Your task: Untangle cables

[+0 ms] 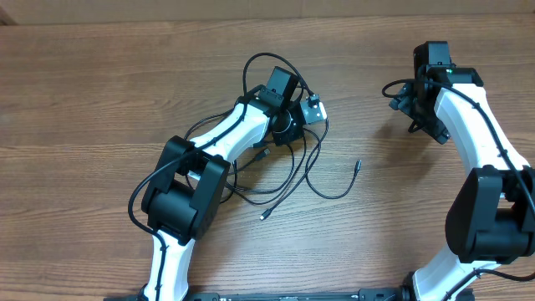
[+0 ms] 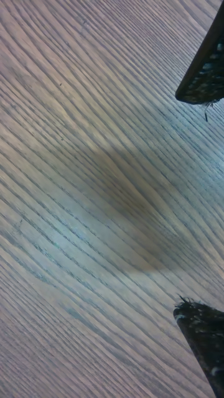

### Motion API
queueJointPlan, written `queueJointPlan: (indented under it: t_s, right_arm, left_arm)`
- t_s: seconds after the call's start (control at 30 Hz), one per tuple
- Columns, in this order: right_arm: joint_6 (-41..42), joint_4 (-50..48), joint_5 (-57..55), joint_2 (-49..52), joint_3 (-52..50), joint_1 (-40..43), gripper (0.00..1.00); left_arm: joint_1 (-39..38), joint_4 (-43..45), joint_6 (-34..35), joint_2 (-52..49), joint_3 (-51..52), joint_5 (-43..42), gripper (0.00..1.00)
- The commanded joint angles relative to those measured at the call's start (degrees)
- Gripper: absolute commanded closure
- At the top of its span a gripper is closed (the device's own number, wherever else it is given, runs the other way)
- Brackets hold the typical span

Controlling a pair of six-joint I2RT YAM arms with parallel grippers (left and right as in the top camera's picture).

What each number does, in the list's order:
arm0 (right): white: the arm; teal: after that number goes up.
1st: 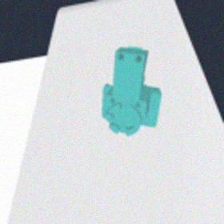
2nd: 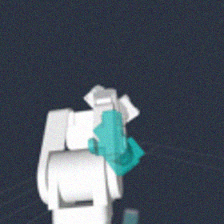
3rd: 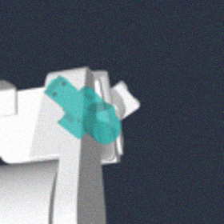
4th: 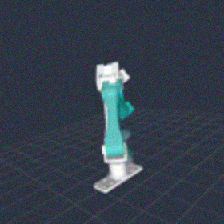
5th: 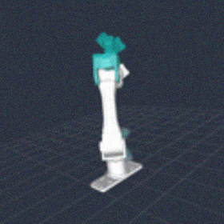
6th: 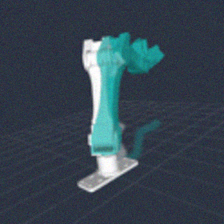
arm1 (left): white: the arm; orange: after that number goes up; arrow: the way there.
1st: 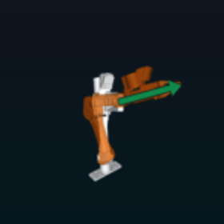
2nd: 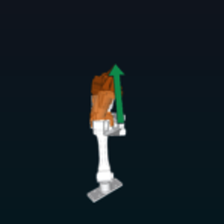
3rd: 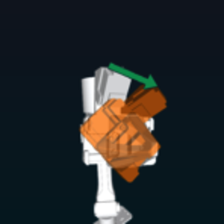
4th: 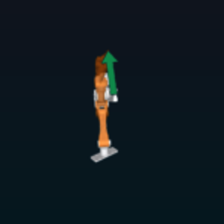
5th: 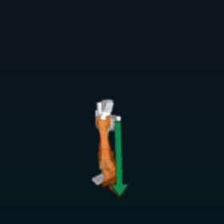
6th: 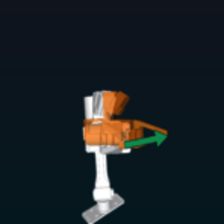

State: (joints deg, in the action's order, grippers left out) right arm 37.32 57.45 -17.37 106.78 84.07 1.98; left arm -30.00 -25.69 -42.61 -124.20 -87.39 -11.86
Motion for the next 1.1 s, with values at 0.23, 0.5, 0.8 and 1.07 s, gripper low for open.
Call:
queueJointPlan:
  t_s: [0.23,0.5,0.8,1.07]
  right_arm:
    - [0.39,-0.26,-0.57,-0.48,-0.11,-0.02,0.0]
    - [0.42,-0.26,-0.57,-0.48,-0.11,-0.02,0.0]
    - [0.39,-0.26,-0.57,-0.48,-0.11,-0.02,0.0]
    - [0.42,-0.26,-0.57,-0.48,-0.11,-0.02,0.0]
  left_arm:
    - [-0.35,0.28,-0.66,-2.05,0.68,-1.31,0.61]
    - [-0.39,1.84,-0.63,-3.21,0.68,-1.31,0.76]
    - [-0.39,2.84,-0.44,-2.36,0.13,-1.31,0.96]
    - [-0.39,3.06,1.6,4.81,0.11,-1.27,0.96]
